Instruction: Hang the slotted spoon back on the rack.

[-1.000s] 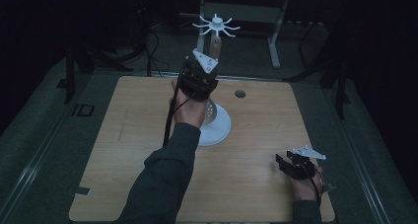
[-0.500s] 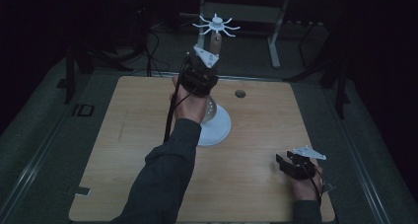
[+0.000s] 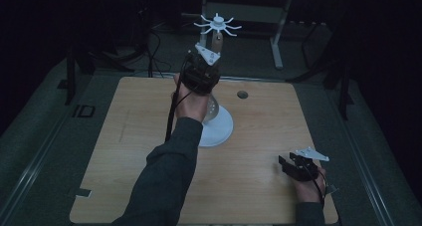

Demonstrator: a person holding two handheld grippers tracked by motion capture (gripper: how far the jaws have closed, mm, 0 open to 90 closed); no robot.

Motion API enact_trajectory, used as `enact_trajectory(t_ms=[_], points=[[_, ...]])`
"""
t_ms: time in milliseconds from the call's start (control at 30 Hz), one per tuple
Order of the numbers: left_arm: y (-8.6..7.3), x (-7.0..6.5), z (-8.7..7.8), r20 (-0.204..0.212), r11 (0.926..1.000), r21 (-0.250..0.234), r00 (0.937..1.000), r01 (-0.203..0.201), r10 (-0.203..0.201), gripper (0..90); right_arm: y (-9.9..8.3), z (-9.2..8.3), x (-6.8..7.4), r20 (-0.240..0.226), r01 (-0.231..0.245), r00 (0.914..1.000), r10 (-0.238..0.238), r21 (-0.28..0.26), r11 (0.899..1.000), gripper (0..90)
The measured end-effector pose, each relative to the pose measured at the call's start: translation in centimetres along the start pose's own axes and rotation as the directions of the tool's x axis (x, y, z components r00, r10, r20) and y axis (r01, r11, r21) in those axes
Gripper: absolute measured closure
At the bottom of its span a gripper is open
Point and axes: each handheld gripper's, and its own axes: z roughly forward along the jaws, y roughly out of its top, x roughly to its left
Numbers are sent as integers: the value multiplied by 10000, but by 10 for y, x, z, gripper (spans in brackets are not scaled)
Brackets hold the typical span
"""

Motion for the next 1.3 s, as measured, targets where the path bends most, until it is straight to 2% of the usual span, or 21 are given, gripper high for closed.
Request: enact_trajectory(t_ms=[167, 400, 533, 567, 800, 1167, 1300], points=[[-4, 1, 2, 128, 10000, -29, 9999, 79, -79, 736, 0, 0, 0, 8, 33, 10000, -33, 0, 10000, 489], [-5, 1, 1, 222, 10000, -82, 9998, -15, 17, 712, 0, 1, 0, -2, 38, 10000, -38, 32, 10000, 488], [-5, 1, 0, 304, 9999, -93, 9995, -49, 52, 670, 0, 0, 0, -2, 35, 10000, -35, 17, 10000, 487], [-6, -1, -1, 336, 9998, -63, 9993, -184, 186, 670, 0, 0, 0, -3, 18, 10000, -18, 25, 10000, 487], [-8, 0, -7, 502, 9998, -193, 9987, -111, 121, 588, -1, 1, 0, -1, 40, 10000, -40, 26, 10000, 485], [-20, 4, -17, 579, 9997, -222, 9982, -134, 147, 543, -1, 0, 0, 15, 7, 10000, -7, 60, 10000, 484], [-28, 6, -21, 749, 9997, -235, 9972, -35, 53, 541, -1, 1, -1, 25, 33, 10000, -33, 64, 10000, 484]])
